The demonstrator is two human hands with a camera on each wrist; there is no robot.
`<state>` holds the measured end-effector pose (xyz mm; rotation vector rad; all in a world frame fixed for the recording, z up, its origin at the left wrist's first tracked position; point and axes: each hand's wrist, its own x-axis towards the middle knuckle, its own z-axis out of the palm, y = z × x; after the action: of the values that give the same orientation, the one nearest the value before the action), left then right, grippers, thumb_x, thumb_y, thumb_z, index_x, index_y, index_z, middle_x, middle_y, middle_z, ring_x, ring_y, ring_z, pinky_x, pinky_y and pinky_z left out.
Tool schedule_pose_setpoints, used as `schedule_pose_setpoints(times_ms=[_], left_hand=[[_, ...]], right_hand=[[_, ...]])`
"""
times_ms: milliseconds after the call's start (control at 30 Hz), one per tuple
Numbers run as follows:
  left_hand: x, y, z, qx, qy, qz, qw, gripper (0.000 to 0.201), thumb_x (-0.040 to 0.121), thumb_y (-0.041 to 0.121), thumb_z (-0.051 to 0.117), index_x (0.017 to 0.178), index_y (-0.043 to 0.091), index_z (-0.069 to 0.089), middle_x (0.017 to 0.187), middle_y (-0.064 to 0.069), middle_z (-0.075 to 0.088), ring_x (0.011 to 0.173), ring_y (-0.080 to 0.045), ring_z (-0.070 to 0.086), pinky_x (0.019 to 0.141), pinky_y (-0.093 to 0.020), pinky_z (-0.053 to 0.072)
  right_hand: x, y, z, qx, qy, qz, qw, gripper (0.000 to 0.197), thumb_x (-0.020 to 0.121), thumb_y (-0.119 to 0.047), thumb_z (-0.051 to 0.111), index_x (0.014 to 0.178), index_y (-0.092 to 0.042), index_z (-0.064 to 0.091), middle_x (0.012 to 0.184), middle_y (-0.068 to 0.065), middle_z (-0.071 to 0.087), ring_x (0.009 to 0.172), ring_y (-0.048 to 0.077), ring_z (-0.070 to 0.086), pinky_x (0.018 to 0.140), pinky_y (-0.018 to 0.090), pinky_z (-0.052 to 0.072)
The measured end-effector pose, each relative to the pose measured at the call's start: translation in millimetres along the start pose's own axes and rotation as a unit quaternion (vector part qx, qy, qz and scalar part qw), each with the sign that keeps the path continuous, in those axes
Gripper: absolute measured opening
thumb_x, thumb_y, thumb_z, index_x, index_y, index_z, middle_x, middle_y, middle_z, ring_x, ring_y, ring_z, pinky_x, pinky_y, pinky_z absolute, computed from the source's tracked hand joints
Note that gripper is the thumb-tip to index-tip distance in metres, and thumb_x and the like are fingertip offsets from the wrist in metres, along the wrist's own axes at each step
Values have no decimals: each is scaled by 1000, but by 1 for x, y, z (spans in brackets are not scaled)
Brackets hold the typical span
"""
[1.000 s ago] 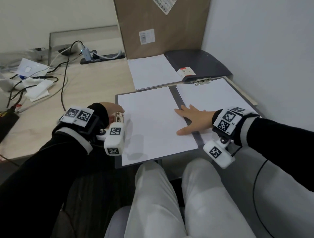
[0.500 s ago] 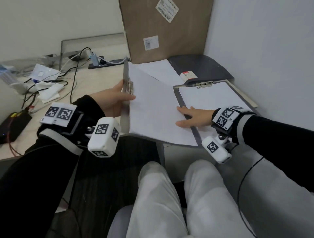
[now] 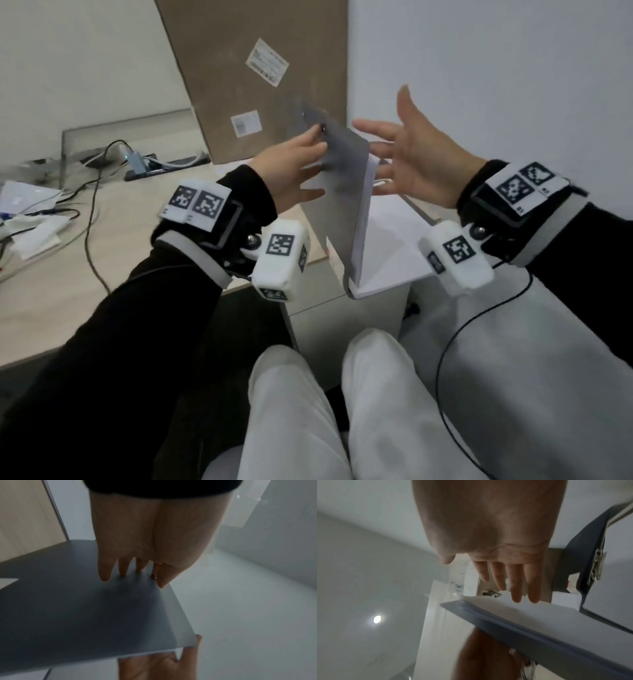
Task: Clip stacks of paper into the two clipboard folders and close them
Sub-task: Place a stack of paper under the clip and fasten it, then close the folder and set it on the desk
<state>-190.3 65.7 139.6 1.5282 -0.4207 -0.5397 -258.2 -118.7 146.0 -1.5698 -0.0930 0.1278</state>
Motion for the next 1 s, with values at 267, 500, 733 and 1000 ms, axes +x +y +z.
schedule_pose_setpoints(times_ms=[267, 500, 733, 1000], left_hand=[[25, -48, 58, 113, 2, -83, 990, 51, 98, 16, 44, 146, 21, 31, 153, -1, 33, 143, -20, 28, 111, -39, 29], [23, -90, 43, 168, 189, -225, 941, 11, 93, 13, 48, 83, 8, 53, 83, -8, 50, 70, -21, 52, 50, -24, 46], [17, -128, 55, 60, 115, -315, 940, 26, 96, 16, 44, 71, 7, 45, 60, -9, 49, 58, -22, 49, 38, -22, 49], [21, -137, 56, -87, 119, -258, 955, 18, 91, 17, 58, 105, 6, 60, 67, -7, 72, 51, -18, 69, 44, -22, 54]], right_hand=[[-35, 12, -70, -96, 44, 62, 992, 25, 94, -25, 54, 117, -18, 58, 110, 5, 60, 88, 21, 62, 71, 27, 59], [-29, 58, -93, -56, 186, 101, 976, 28, 91, 6, 44, 112, -8, 55, 96, 9, 63, 76, 20, 65, 62, 26, 61], [-31, 98, -108, -81, 272, 172, 943, 20, 85, 2, 60, 103, -5, 58, 101, 14, 61, 71, 17, 64, 45, 18, 54], [-35, 125, -119, -247, 255, 237, 904, 45, 84, -31, 67, 120, -5, 58, 116, 9, 59, 109, 24, 55, 87, 34, 47]])
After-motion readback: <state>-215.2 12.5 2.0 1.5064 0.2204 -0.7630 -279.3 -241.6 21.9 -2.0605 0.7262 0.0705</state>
